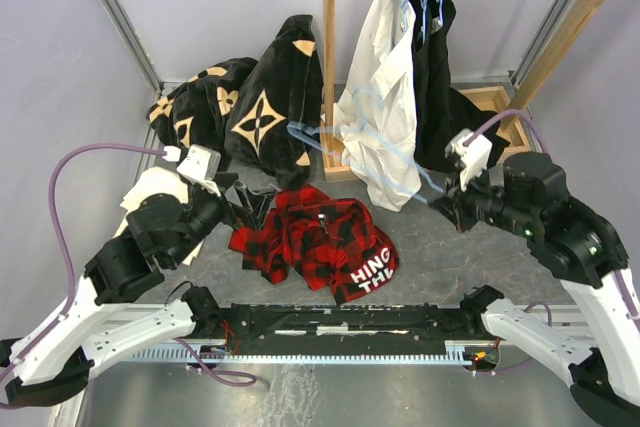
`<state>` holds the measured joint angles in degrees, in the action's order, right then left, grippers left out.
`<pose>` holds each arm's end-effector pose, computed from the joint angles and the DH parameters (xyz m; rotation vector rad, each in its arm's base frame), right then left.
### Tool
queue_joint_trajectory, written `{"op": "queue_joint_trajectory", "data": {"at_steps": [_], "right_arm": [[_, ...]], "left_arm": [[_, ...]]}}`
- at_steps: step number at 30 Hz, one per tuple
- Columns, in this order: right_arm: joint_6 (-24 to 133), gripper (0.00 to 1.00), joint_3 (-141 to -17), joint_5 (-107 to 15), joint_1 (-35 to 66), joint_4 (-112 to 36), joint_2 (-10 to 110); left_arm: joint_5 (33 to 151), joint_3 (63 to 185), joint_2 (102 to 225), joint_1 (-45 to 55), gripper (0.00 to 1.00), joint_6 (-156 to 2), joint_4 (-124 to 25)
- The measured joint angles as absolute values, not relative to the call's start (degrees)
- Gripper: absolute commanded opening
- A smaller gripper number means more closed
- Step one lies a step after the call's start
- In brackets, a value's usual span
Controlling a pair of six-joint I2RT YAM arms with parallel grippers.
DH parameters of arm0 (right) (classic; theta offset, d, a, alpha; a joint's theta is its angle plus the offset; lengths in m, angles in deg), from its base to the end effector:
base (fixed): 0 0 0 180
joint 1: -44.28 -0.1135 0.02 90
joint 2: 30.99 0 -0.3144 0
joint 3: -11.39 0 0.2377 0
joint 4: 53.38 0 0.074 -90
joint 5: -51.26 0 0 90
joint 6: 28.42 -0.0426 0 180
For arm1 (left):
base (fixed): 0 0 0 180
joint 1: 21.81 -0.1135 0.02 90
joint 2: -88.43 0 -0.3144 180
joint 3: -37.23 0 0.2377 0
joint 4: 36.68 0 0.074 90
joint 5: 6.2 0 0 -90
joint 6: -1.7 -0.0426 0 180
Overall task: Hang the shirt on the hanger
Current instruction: Adjust the hanger.
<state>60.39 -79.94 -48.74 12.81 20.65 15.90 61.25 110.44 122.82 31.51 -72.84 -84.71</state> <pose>0.0607 0.0458 0.4522 -0.6577 2.0176 0.5248 0.0475 -0.0365 0.4219 0.2829 1.7271 -0.5454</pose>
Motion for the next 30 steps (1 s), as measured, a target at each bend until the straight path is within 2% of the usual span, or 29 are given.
{"op": "queue_joint_trajectory", "data": {"at_steps": [14,30], "right_arm": [[62.1,0.00,-81.8,-72.8,12.0,31.8,11.6],[63.2,0.00,-81.9,-87.0,12.0,33.3,13.7]], "left_arm": [[79.0,122.8,126.9,31.5,0.94,-83.5,-86.1],[96.6,128.0,127.3,31.5,0.93,-86.9,-91.2]]}}
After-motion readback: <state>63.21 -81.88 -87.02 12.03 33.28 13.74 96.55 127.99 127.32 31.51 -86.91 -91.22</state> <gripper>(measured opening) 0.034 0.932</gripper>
